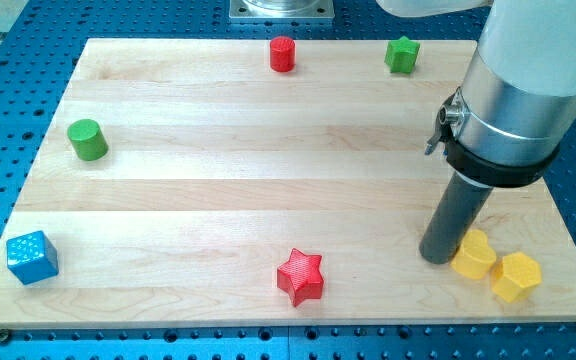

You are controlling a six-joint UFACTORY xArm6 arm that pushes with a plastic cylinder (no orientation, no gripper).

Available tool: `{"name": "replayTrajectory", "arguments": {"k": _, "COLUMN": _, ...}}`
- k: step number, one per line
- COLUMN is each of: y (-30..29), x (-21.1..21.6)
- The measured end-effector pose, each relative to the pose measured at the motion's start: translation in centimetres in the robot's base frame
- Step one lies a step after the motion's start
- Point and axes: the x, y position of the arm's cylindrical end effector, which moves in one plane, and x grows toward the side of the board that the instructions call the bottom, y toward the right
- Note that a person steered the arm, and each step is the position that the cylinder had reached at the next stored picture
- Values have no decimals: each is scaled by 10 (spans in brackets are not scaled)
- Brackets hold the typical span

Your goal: Move the red star to the left side

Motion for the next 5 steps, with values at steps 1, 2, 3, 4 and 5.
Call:
{"name": "replayTrajectory", "arguments": {"k": 1, "y": -5, "x": 5}}
{"name": "replayTrajectory", "arguments": {"k": 2, "y": -41, "x": 9}}
{"name": "replayTrajectory", "arguments": {"k": 3, "y": -86, "x": 31}}
{"name": "replayTrajectory", "arguments": {"k": 4, "y": -121, "x": 46}}
{"name": "replayTrajectory", "arguments": {"k": 5, "y": -164, "x": 45}}
